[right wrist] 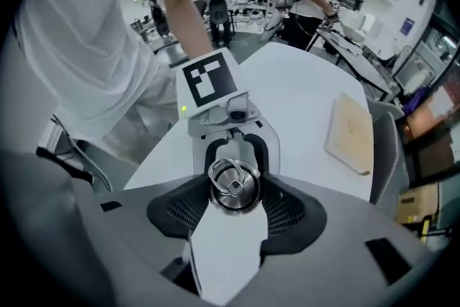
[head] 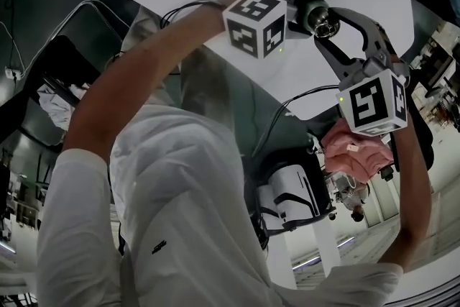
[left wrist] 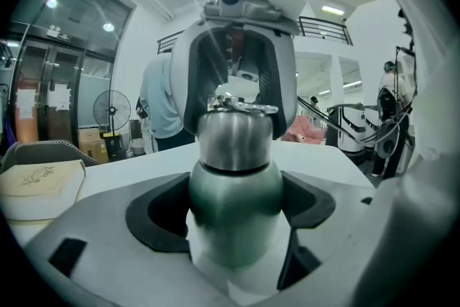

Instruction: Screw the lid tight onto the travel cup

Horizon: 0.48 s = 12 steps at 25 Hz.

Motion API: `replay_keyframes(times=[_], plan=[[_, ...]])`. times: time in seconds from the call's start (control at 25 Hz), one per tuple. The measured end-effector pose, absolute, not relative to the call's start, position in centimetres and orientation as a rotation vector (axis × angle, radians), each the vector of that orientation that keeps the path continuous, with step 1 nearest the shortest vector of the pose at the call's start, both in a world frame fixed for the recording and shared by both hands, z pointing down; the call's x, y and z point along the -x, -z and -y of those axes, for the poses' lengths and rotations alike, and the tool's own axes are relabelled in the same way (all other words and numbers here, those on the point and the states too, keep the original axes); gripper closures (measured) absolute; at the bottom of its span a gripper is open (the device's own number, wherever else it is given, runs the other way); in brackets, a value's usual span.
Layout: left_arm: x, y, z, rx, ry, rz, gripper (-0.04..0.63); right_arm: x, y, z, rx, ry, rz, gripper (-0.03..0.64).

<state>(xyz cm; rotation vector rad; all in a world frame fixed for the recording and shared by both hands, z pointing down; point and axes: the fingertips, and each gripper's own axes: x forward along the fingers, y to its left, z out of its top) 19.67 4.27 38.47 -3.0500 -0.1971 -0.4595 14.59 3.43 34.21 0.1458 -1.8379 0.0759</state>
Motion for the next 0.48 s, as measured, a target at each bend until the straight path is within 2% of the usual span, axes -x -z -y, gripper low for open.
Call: replay_keyframes(times=[0.2, 0.48], plan=[[-19.60, -38.54, -4.32, 3.040, 0.471, 0.195, 0.224, -14.50, -34.24, -3.16, -0.316, -0.164, 1.847, 0.393], [-19.31, -38.84, -4.37, 3.041, 0.494, 0.221, 0.224, -14.63, -34.23, -3.01, -0.375, -0.120, 1.820, 0.388]])
